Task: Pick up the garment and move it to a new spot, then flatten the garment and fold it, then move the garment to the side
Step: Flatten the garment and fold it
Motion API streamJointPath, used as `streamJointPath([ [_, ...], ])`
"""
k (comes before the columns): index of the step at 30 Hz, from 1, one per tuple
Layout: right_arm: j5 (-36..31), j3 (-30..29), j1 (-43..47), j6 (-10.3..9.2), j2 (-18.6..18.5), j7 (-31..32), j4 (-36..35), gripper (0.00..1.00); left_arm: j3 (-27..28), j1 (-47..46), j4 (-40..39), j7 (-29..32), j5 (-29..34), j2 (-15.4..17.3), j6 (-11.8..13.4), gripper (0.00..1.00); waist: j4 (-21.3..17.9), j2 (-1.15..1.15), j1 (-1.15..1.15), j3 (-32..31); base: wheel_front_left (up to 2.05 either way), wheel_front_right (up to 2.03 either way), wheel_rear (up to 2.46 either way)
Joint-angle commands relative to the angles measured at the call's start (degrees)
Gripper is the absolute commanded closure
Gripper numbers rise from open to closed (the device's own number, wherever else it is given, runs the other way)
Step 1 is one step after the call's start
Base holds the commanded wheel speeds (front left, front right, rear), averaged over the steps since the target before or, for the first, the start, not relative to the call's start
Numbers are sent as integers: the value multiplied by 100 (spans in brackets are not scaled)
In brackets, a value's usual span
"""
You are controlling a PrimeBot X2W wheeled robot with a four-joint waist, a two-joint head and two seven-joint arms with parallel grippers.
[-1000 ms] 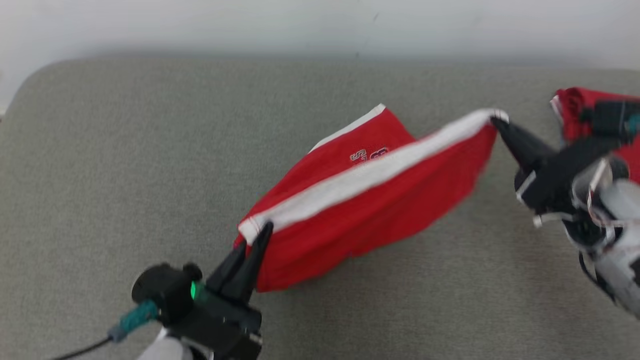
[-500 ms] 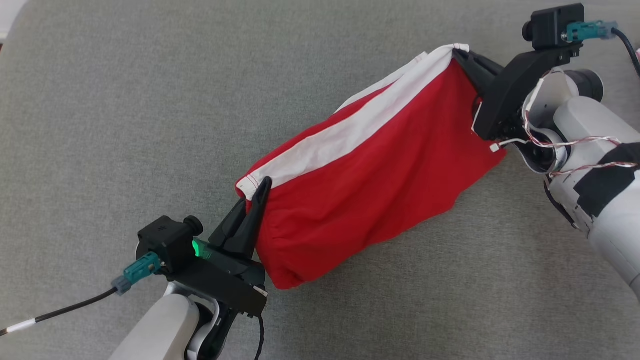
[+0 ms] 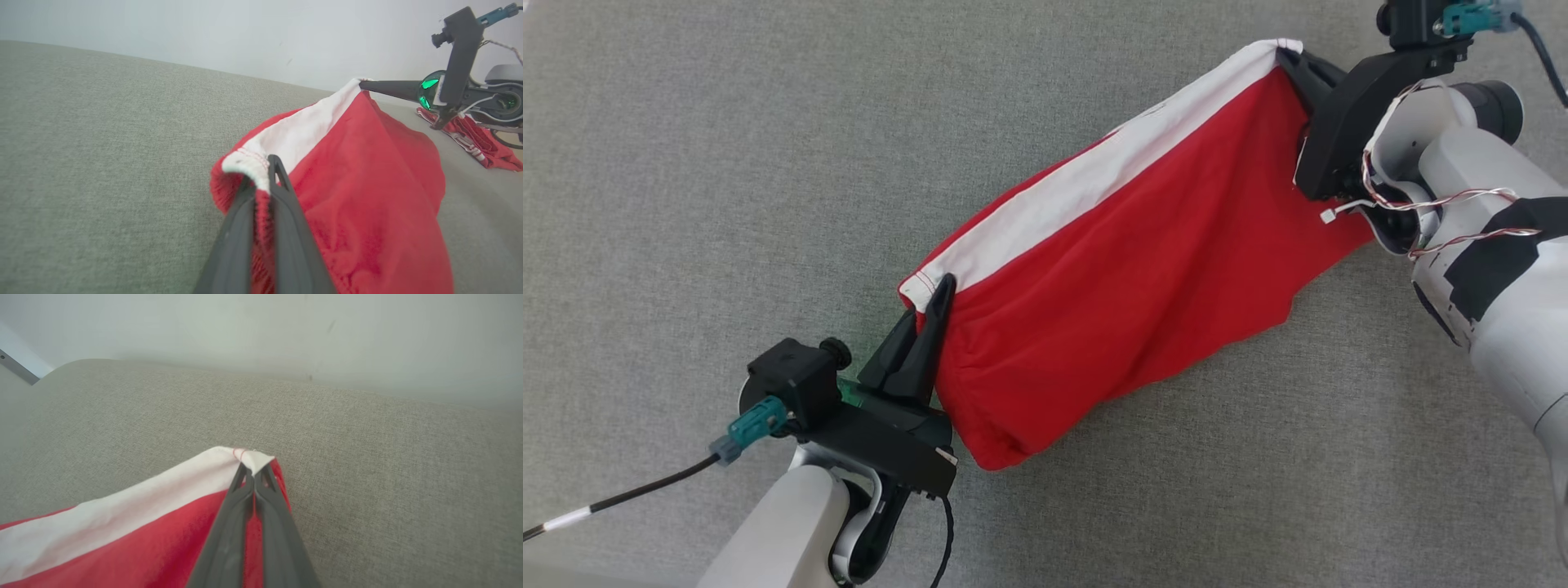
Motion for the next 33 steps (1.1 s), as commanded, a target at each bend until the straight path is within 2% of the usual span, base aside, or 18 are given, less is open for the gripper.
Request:
streamJointPath([
  [1,5,61,-79,-17,65,-63,65,62,-34,-90,69,-16,132,-9,-2,100,-6,-1,-1,-6,0,0,0],
  [2,-4,100,-75,-17,94,-121,82,24,-54,-100,128,-16,172,0,-2,100,-10,-1,-1,-27,0,0,0],
  [3,12,131,-62,-17,115,-156,120,0,-68,-104,181,-16,226,2,-2,47,-16,-1,-1,-51,0,0,0],
  [4,43,163,-28,-17,136,-196,144,0,-62,-115,210,-16,296,-8,-2,4,-21,-1,-1,-88,0,0,0],
  [5,82,185,11,-17,152,-217,154,0,-30,-102,258,-16,360,-17,-1,0,-28,-1,-1,-128,0,0,0],
  [16,219,625,563,-17,-27,-769,-48,0,936,609,156,-16,1384,-227,-1,0,-102,-1,-1,-785,0,0,0],
  [19,295,749,812,-17,-100,-981,-83,0,1405,940,-89,-16,1848,-395,13,0,-125,-1,-1,-984,0,0,0],
  [23,402,856,1165,-17,-191,-1251,-6,0,2138,1469,-707,-17,2380,-698,127,0,-159,-1,-1,-1170,0,0,0],
  [26,503,917,1407,-17,-236,-1344,67,0,2484,1859,-1141,-16,2750,-882,170,0,-160,-1,-1,-1236,0,0,0],
  [30,625,949,1672,-17,-243,-1409,204,0,2822,2295,-1574,-16,3014,-1027,314,0,-141,-1,-1,-1253,0,0,0],
  [33,710,967,1818,-17,-193,-1438,336,0,2978,2570,-1775,-16,3107,-1079,520,0,-108,-1,-1,-1240,0,0,0],
])
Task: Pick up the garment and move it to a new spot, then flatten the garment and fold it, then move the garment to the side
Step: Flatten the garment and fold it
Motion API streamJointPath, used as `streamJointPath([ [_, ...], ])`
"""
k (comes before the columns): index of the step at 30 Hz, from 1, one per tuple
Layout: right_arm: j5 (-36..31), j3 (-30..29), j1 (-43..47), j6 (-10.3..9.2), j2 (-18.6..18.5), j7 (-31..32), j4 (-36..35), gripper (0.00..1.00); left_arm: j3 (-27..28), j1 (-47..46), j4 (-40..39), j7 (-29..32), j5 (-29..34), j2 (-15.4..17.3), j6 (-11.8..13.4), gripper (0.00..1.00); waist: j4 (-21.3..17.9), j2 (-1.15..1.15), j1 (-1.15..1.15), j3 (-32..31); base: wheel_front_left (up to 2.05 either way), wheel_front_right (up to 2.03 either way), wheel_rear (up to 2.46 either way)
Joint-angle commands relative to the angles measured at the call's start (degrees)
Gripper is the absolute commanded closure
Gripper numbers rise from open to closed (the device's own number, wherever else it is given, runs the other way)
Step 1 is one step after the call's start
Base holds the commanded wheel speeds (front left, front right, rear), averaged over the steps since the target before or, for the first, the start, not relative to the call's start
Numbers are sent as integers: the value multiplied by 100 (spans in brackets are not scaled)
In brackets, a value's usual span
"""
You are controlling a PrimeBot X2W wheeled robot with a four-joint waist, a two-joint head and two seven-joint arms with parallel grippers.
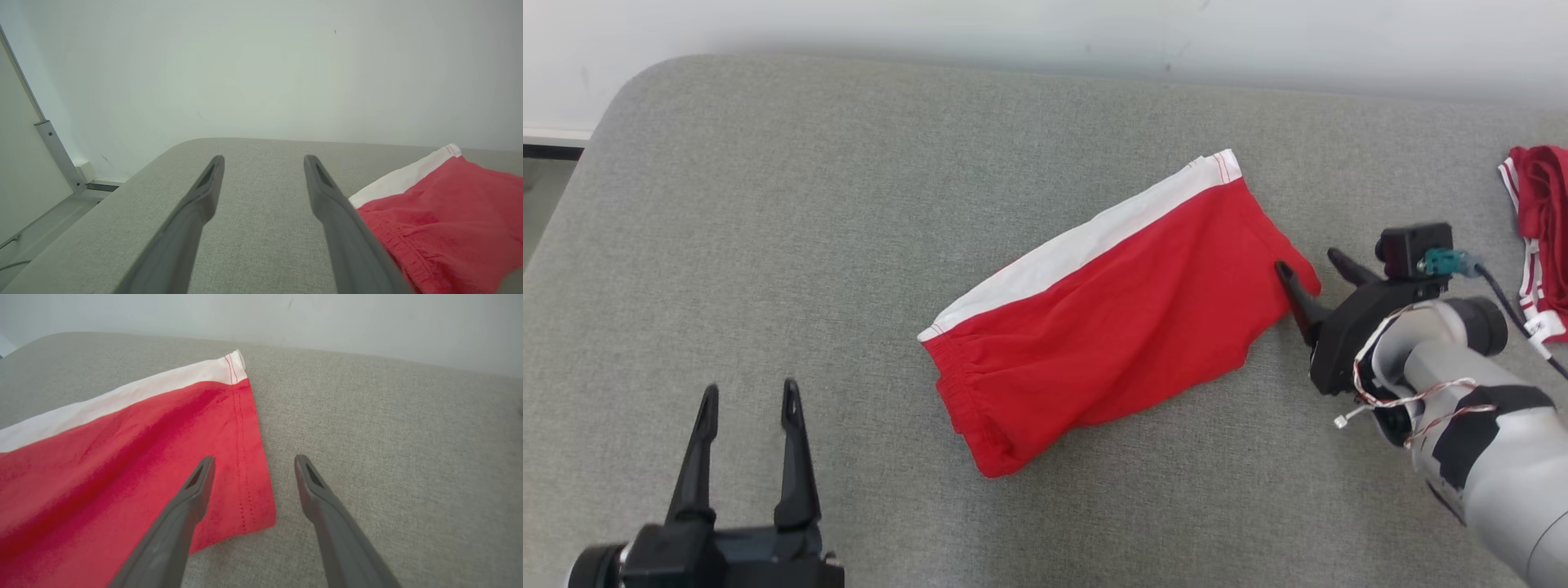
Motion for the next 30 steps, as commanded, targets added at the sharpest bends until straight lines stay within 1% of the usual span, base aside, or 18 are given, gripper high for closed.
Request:
streamJointPath([
  [1,38,22,86,-17,69,-26,36,0,29,121,-35,-16,36,-24,57,0,9,0,1,0,0,0,0],
  [3,113,29,188,-17,128,28,127,0,-20,304,-13,-16,-61,-31,218,0,41,0,1,-29,0,0,0],
  [6,243,-9,251,-17,211,104,292,0,-172,417,61,-16,-164,-28,361,0,130,0,1,-36,0,0,0],
  [11,331,16,262,-17,346,355,560,0,-319,431,108,-16,-199,-28,429,0,236,0,1,-34,0,0,0],
  [14,458,-28,295,-17,431,520,623,0,-322,391,141,-16,-216,-28,404,0,273,0,1,-41,0,0,0],
  [15,496,-41,309,-17,459,557,627,9,-325,383,159,-16,-216,-29,388,0,281,0,1,-43,0,0,0],
  [17,542,-52,309,-17,500,573,666,98,-349,356,193,-16,-193,-29,369,0,301,0,1,-45,0,0,0],
  [18,567,-57,338,-17,524,588,686,100,-378,342,225,-16,-154,-29,345,0,320,0,1,-52,0,0,0],
  [20,594,-63,370,-17,556,577,723,100,-411,320,272,-16,-109,-28,327,0,340,0,1,-78,0,0,0],
  [24,625,-119,434,-17,533,262,704,100,-446,400,378,-16,-43,-28,346,0,338,0,1,-236,0,0,0],
  [27,633,-123,569,-17,448,-42,447,100,-413,568,478,-16,-3,-27,331,0,279,0,1,-462,0,0,0],
  [29,641,-128,647,-17,410,-118,337,100,-385,630,515,-16,7,-27,318,0,236,0,1,-558,0,0,0],
  [30,626,-135,809,-17,293,-223,138,100,-345,752,577,-16,44,-28,280,0,147,0,1,-722,0,0,0],
])
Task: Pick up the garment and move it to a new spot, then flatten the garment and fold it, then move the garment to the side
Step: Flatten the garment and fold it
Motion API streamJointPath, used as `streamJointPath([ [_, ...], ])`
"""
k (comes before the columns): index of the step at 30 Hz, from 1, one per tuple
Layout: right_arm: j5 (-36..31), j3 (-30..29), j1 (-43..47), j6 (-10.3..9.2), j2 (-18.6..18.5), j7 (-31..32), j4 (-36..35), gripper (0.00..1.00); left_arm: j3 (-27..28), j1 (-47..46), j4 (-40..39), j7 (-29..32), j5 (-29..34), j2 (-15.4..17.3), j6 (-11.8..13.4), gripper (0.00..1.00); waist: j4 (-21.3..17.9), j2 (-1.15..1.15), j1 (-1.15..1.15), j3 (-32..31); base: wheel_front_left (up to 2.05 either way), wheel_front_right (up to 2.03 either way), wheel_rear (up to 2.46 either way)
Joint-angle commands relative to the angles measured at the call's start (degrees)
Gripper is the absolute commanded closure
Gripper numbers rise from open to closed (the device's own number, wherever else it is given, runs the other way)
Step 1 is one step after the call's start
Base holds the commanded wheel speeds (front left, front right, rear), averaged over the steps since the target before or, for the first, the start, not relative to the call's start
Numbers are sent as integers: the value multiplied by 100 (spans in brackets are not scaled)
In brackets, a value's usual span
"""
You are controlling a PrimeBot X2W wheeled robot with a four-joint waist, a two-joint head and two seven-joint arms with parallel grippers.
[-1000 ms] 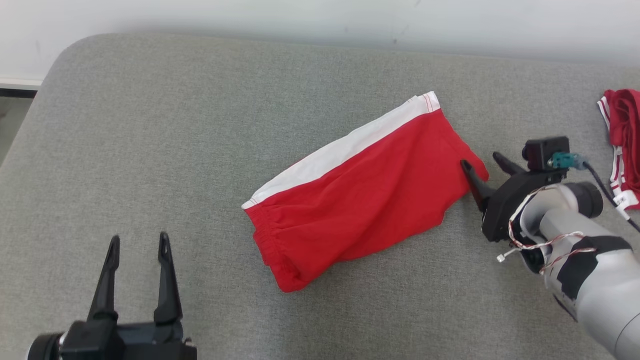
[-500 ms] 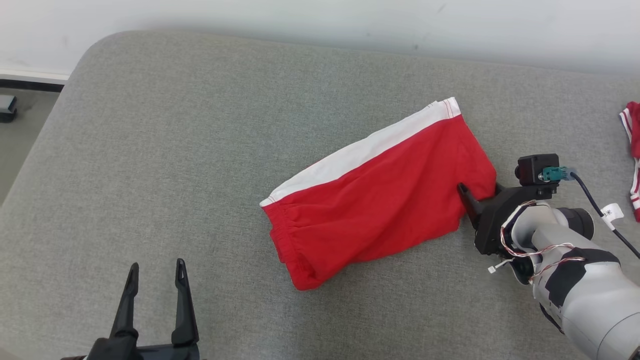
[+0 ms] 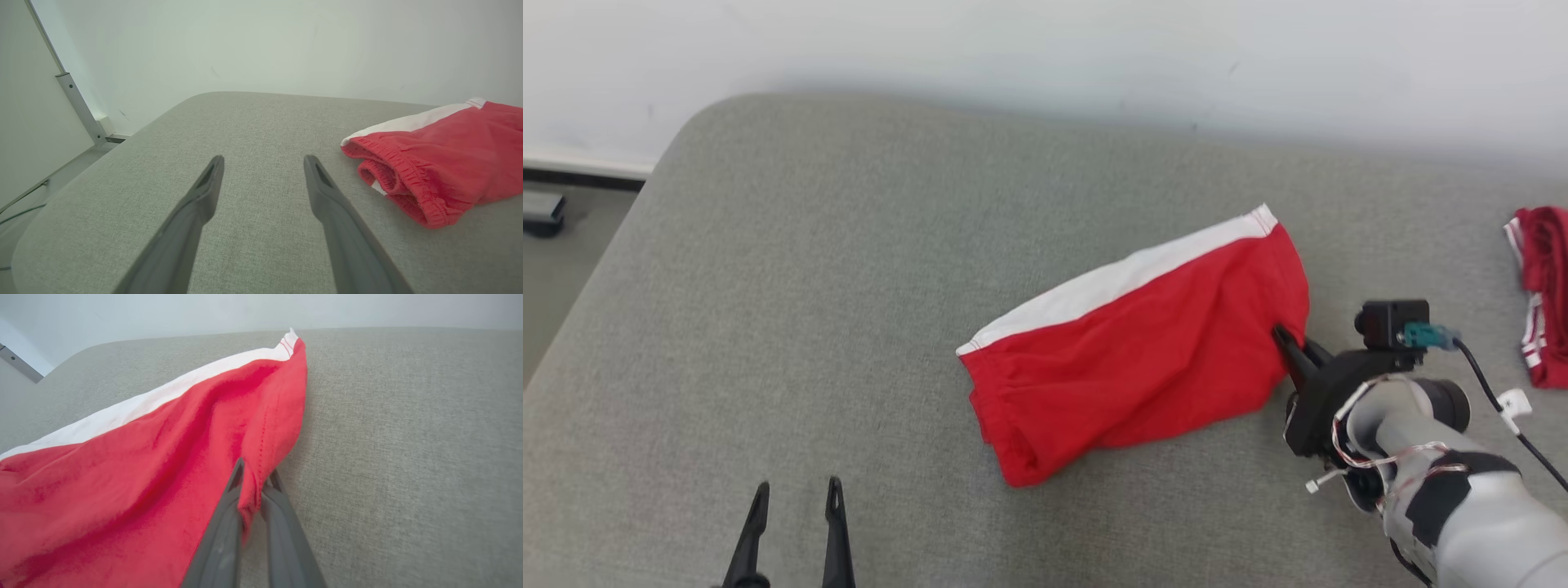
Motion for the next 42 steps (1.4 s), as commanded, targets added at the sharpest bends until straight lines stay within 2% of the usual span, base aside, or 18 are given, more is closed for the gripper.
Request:
streamJointPath([
  [1,24,-41,182,-17,-93,-59,-110,100,51,123,34,-16,56,-6,-39,0,-192,0,0,-311,0,0,0],
  [6,68,-218,704,-17,-406,-120,-710,100,132,387,147,-16,105,-6,-129,0,-445,0,0,-621,0,0,0],
  [10,113,-621,1219,-17,-662,-122,-1186,100,124,484,213,-16,145,-7,-185,0,-616,0,0,-728,0,0,0],
  [18,-115,-1194,2423,-17,-881,-124,-1870,100,121,589,233,-16,100,-8,-140,0,-883,0,0,-813,0,0,0],
  [19,-185,-1248,2475,-17,-885,-124,-1882,76,130,591,229,-16,90,-6,-137,0,-931,0,0,-805,0,0,0],
  [20,-283,-1313,2485,-17,-900,-124,-1866,8,132,589,233,-16,96,-9,-138,0,-966,0,0,-793,0,0,0],
  [21,-468,-1381,2459,-17,-929,-125,-1801,0,131,581,238,-16,105,-8,-142,0,-990,0,0,-781,0,0,0],
  [23,-921,-1698,2339,-17,-816,-123,-1627,0,142,515,237,-16,129,-7,-138,0,-1030,0,0,-757,0,0,0],
  [29,-1359,-1952,1977,-17,-564,20,-865,0,144,420,223,-16,176,-7,-143,0,-984,0,0,-693,0,0,0],
  [33,-1413,-1961,1675,-17,-298,308,-322,0,129,370,243,-16,198,-7,-111,0,-899,0,0,-619,0,0,0],
  [42,-1260,-1902,1507,-17,36,951,272,0,124,301,271,-16,226,-7,-101,0,-731,0,0,-560,0,0,0],
])
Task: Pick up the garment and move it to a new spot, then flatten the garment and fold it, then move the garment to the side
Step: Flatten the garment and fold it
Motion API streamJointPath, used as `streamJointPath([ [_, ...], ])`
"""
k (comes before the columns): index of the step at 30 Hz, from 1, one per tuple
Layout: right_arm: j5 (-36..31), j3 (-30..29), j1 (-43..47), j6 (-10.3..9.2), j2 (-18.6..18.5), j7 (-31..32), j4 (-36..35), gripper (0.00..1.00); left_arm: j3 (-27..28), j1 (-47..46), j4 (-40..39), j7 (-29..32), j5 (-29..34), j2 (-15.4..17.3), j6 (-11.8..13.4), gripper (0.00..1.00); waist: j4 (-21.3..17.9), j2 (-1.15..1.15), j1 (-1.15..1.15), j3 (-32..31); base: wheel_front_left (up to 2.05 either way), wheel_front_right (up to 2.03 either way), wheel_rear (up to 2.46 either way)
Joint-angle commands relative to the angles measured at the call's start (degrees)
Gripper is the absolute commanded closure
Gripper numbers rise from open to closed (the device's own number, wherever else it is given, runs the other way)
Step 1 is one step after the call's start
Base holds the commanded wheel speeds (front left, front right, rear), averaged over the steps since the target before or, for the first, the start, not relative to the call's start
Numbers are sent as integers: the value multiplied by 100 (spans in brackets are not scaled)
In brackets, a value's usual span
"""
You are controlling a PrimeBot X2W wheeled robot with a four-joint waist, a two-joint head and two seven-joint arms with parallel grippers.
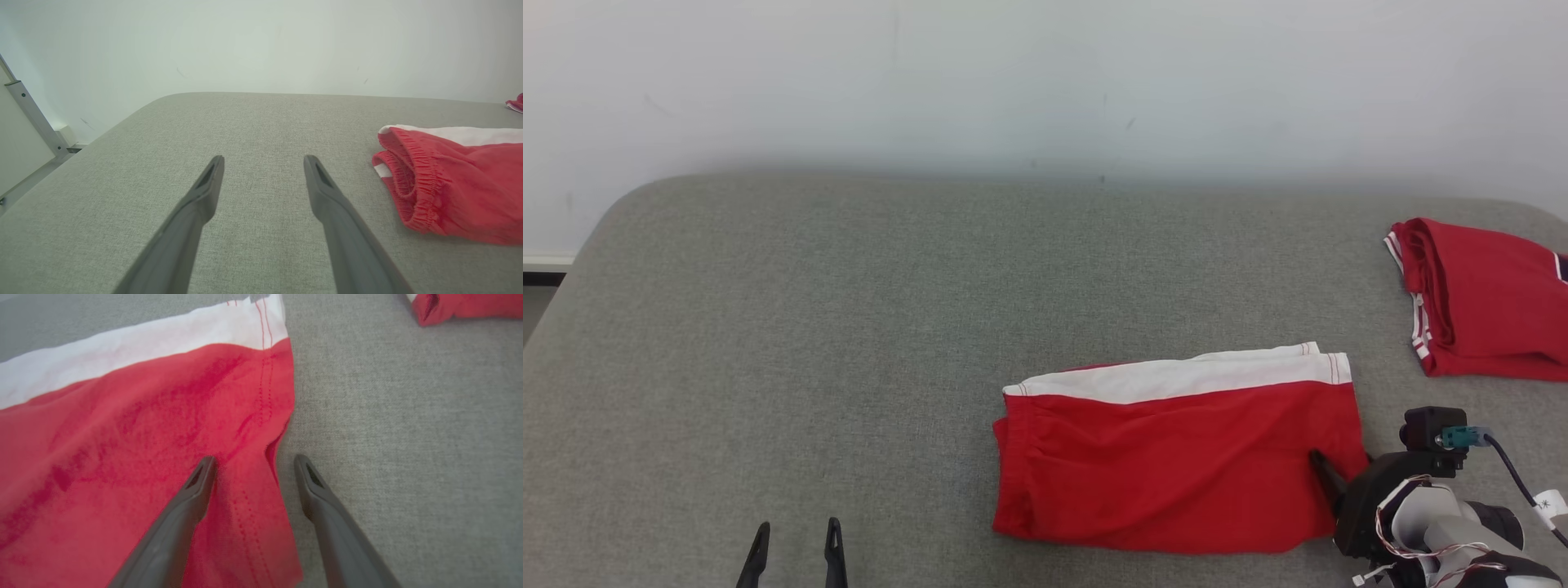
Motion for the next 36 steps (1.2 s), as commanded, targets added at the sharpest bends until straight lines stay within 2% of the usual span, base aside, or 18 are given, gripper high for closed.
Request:
streamJointPath([
  [1,11,39,51,-17,79,70,72,0,10,-45,10,-16,66,-6,10,0,27,0,0,13,0,0,0],
  [5,79,100,35,-16,215,242,53,0,28,-79,-4,-16,55,-7,1,0,60,0,0,56,0,0,0],
  [6,111,118,35,-5,257,269,-10,27,31,-83,-6,-16,50,-6,-1,0,66,0,0,67,0,0,0],
  [7,131,137,29,-1,279,276,-66,72,35,-84,-7,-16,44,-6,-1,0,67,0,0,80,0,0,0],
  [8,130,160,17,0,282,263,-116,100,39,-91,-6,-16,37,-6,0,0,68,0,0,90,0,0,0],
  [12,128,235,18,-2,204,207,-132,100,59,-89,20,-16,26,-6,-7,0,63,0,0,84,0,0,0],
  [26,266,194,68,-18,-562,-44,24,100,79,105,32,-16,-14,-7,-5,0,-220,0,0,-124,0,0,0],
  [30,237,265,-36,-17,-589,-154,-244,100,54,98,41,-16,-13,-6,-16,0,-321,0,0,-120,0,0,0],
  [36,112,456,-106,-17,-583,-467,-1015,100,64,93,68,-16,-10,-6,-41,0,-379,0,0,-143,0,0,0],
])
